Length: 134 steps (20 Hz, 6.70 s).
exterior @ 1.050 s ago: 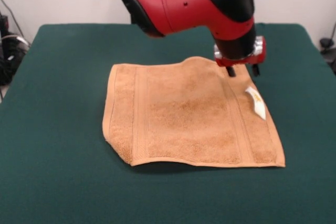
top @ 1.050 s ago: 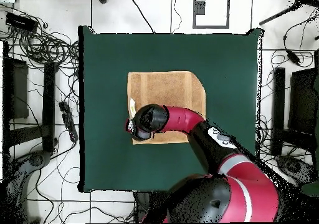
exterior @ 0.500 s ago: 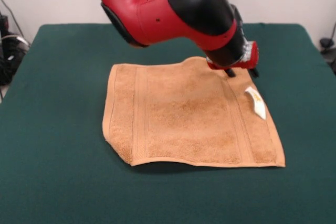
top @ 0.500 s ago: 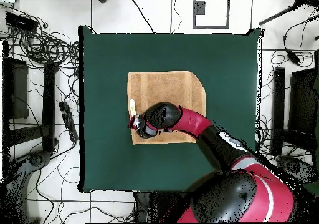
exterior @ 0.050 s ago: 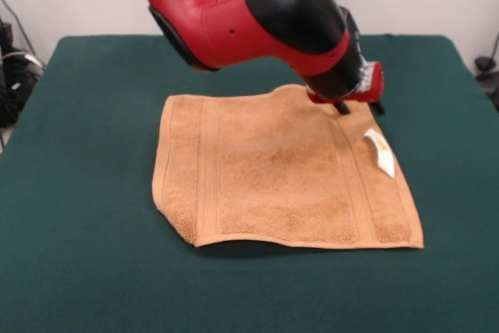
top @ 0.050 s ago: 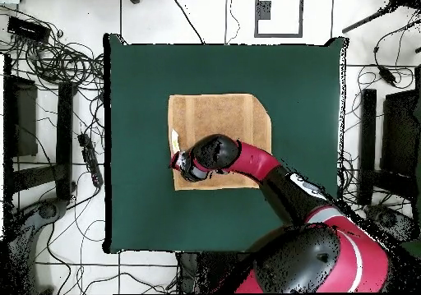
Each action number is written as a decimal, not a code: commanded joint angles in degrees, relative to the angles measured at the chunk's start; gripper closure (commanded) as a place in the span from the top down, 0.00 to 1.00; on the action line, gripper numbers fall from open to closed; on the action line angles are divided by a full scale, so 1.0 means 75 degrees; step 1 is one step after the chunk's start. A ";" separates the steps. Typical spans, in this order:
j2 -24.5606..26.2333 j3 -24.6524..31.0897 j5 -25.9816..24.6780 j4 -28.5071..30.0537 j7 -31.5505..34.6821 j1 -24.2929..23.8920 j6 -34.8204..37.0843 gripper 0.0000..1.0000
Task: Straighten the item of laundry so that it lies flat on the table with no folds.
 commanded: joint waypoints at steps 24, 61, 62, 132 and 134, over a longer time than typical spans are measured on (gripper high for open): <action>0.1829 -0.0504 -0.0381 0.0684 0.1044 0.1285 -0.2759 1.00; 0.2916 0.0372 -0.0681 0.1104 0.0358 0.0371 -0.2842 1.00; 0.2903 0.0341 -0.0689 0.1105 0.0415 0.0419 -0.2888 1.00; 0.2273 0.0346 -0.0058 0.2022 0.2156 0.1517 -0.4809 1.00; 0.1963 0.0319 0.0019 0.2089 0.2105 0.1577 -0.4517 1.00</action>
